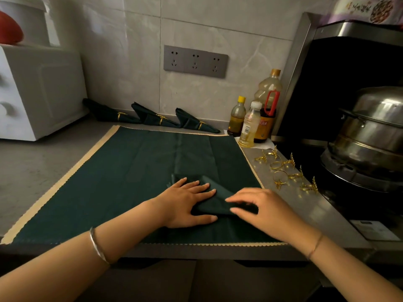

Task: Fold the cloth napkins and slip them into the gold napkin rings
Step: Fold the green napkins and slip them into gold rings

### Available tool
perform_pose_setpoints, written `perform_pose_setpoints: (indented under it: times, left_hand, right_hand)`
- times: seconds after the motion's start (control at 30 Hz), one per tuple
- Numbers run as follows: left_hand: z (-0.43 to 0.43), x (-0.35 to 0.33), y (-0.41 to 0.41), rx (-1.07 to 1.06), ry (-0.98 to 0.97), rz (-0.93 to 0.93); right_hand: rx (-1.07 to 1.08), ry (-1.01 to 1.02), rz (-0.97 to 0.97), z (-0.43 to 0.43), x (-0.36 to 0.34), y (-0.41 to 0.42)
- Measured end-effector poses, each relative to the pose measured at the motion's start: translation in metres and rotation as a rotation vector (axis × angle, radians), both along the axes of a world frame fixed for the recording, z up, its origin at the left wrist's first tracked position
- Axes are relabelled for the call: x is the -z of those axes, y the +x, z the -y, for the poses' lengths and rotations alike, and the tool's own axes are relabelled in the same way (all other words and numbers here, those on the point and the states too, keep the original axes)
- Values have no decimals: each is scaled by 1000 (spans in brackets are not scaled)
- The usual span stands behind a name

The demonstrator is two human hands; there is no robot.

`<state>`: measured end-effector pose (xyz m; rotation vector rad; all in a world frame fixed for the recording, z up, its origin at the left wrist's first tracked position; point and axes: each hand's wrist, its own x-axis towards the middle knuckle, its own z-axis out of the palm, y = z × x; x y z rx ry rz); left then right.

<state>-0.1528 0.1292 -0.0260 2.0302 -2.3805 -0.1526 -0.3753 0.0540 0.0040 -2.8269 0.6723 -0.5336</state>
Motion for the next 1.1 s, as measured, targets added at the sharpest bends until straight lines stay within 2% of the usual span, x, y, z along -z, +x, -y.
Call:
perform_pose_setpoints:
  times: [0.13, 0.37, 0.5, 0.6, 0.7, 0.9, 1.1]
  left_hand:
    - [1, -3, 0, 12, 10, -82]
    - [-4, -5, 17, 102, -125, -148]
    - [0, -6, 32, 76, -202, -248]
    - [12, -8, 45, -48, -265, -449]
    - [31, -13, 47, -161, -274, -539]
    - [52, -7, 47, -276, -268, -509]
    - [53, -4, 39, -385, -341, -390]
  right_hand:
    - [-1, -221, -65, 0, 19, 2]
    - [64, -239, -20, -2, 24, 10]
    - [152, -104, 68, -1, 28, 8]
    - [226, 196, 177, 8, 24, 8]
    - [276, 468, 235, 19, 20, 13]
    - [312, 674, 246, 30, 12, 19]
    - [349, 681, 207, 36, 10, 23]
